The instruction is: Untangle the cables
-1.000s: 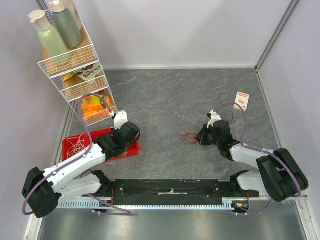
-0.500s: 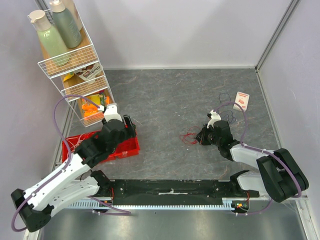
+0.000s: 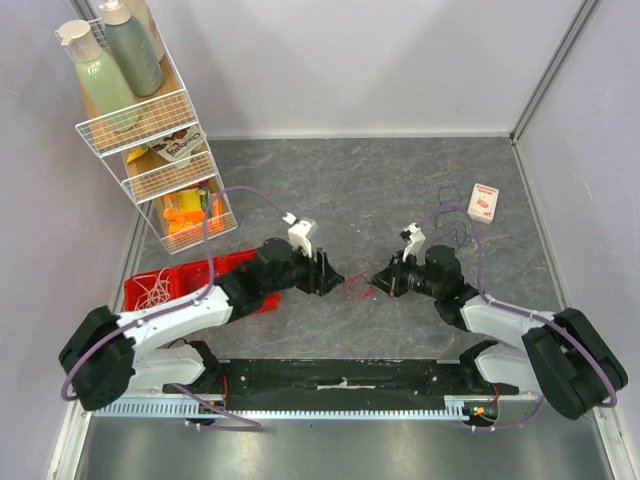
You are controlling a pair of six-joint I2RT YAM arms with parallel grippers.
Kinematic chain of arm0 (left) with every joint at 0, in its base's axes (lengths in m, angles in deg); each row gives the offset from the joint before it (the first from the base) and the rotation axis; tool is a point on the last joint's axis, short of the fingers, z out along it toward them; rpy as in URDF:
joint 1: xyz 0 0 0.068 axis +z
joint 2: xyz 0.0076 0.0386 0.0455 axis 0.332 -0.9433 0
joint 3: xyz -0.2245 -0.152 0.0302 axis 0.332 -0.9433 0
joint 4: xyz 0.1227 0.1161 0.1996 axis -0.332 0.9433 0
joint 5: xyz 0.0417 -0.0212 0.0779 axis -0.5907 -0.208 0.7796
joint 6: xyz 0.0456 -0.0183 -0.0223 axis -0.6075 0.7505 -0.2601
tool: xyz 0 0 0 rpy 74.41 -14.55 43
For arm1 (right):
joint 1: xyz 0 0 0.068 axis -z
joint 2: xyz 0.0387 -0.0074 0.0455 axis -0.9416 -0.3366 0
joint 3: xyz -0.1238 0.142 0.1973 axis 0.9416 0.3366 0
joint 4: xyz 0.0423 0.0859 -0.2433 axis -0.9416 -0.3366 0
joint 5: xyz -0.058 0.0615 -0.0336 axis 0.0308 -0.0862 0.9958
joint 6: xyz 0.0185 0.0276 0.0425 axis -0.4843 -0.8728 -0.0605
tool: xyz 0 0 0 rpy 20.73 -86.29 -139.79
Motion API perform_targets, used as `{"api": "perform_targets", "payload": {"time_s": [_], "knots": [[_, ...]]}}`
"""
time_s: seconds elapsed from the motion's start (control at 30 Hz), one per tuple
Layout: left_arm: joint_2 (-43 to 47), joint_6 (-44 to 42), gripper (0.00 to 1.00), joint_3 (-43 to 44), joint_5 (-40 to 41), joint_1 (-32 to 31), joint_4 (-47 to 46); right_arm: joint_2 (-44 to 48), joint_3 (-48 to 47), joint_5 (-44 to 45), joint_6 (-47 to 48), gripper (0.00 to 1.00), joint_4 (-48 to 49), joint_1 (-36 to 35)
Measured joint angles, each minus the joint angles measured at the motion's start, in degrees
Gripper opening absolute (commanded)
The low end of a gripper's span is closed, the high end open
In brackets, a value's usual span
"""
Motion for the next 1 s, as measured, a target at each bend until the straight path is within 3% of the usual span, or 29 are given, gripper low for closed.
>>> {"api": "perform_targets", "payload": {"time_s": [0.13,0.3,0.37,0.47,0.53,0.57,0.67,0.73,0.83,1.0], "knots": [[-7.91,-1.01,0.64,0.39,-0.66,-4.94,-4.09,3.89,1.88,-2.86,-1.16,0.00,1.79,0.00],[-11.30,-1.51,0.59,0.83,-1.18,-6.71,-7.21,4.02,4.37,-6.82,-3.21,0.00,8.13,-0.17],[-11.54,-1.53,0.47,0.94,-1.64,-6.69,-8.28,2.89,5.01,-8.59,-4.37,0.00,11.19,-0.17],[-11.98,-1.77,0.17,1.75,-1.11,-6.71,-8.57,1.75,5.64,-10.88,-5.95,0.00,15.10,-0.24],[-12.15,-2.43,0.02,2.49,-0.11,-6.71,-7.61,1.77,5.86,-11.69,-6.58,0.04,16.96,-0.26],[-12.15,-2.95,0.02,2.91,0.52,-6.71,-6.75,1.99,5.90,-11.96,-6.82,0.12,17.66,-0.28],[-11.30,-4.44,0.02,3.98,2.75,-6.71,-3.45,3.96,6.12,-11.69,-6.29,0.59,17.49,-0.28],[-8.74,-5.44,0.01,3.98,5.35,-6.71,-0.59,6.03,6.10,-10.43,-5.51,0.76,15.45,-0.28],[-1.86,-6.75,0.02,3.98,10.56,-6.71,3.50,10.45,5.64,-4.28,-2.27,0.85,7.87,-0.52],[13.64,-8.85,0.02,4.28,20.39,-6.71,9.75,15.37,5.53,5.07,0.57,0.86,-0.79,-0.52]]}}
